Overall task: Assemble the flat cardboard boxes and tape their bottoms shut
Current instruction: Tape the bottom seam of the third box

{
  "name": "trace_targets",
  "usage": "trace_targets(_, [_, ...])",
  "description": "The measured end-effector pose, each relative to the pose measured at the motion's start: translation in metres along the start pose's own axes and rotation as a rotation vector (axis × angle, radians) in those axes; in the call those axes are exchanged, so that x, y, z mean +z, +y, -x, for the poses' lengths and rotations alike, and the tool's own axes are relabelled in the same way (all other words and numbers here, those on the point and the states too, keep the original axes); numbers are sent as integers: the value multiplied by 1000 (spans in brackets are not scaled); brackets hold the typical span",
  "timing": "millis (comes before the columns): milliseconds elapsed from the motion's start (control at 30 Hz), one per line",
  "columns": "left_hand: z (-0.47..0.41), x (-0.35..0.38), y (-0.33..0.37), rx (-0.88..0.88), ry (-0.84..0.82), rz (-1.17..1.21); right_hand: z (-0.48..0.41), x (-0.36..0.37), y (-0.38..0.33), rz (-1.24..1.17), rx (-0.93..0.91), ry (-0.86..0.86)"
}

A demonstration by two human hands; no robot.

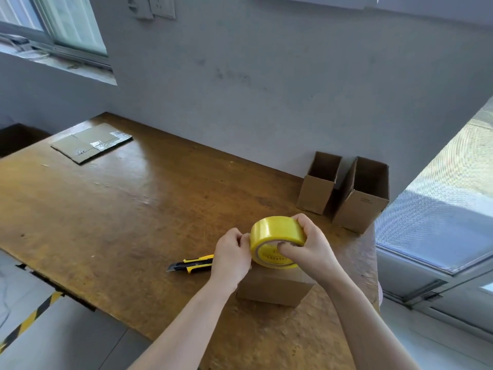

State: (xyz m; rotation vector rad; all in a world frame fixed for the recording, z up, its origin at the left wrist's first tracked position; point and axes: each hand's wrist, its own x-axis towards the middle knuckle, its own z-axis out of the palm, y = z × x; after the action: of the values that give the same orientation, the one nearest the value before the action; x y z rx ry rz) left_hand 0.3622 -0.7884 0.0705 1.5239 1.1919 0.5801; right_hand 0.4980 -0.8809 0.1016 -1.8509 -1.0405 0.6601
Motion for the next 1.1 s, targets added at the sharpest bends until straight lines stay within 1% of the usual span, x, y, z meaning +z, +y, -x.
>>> trace_targets(67, [-1, 0, 1, 6, -4, -16, -1, -8, -3, -71, 35, -86])
trace_targets(100, [-1, 0, 0, 18, -5, -19, -1, -10, -5, -96, 40, -101])
trace_targets(200, [-3, 2, -2, 58, -12, -46, -5, -10, -8, -66, 17, -5])
trace_targets(267, [-3, 3, -2, 43, -9, -46, -6, -7, -5, -45, 23, 44])
trace_targets(300, [-4, 3, -2, 27, -3, -33, -7, -4, -2, -74, 35, 52])
trace_targets(567, [-6, 0, 1, -127, -21, 172, -6, -10, 10, -621, 172, 78])
trace_targets(700, [-2, 0, -1, -133, -41, 227, -9, -11, 16, -753, 314, 168])
trace_targets(767, [-1, 0, -2, -169, -45, 286, -8, -13, 16, -738, 308, 156])
trace_targets(833, [-3, -1, -2, -214, -44, 362, -6, -15, 14, -670, 217, 105])
trace_targets(900, [-5, -2, -1, -254, -48, 423, -5, -13, 16, -478, 160, 108])
trace_targets(967, [-5, -1, 0, -266, -51, 430, -5, -10, 23, -144, 97, 249])
trace_targets(1033, [-3, 1, 0, -255, -46, 397, -4, -2, 30, 308, -54, 398])
trace_targets(1067, [-2, 2, 0, -245, -41, 370, -2, 3, 33, 504, -159, 421])
trace_targets(1100, [-2, 2, -1, -235, -35, 349, 0, 9, 37, 629, -272, 417])
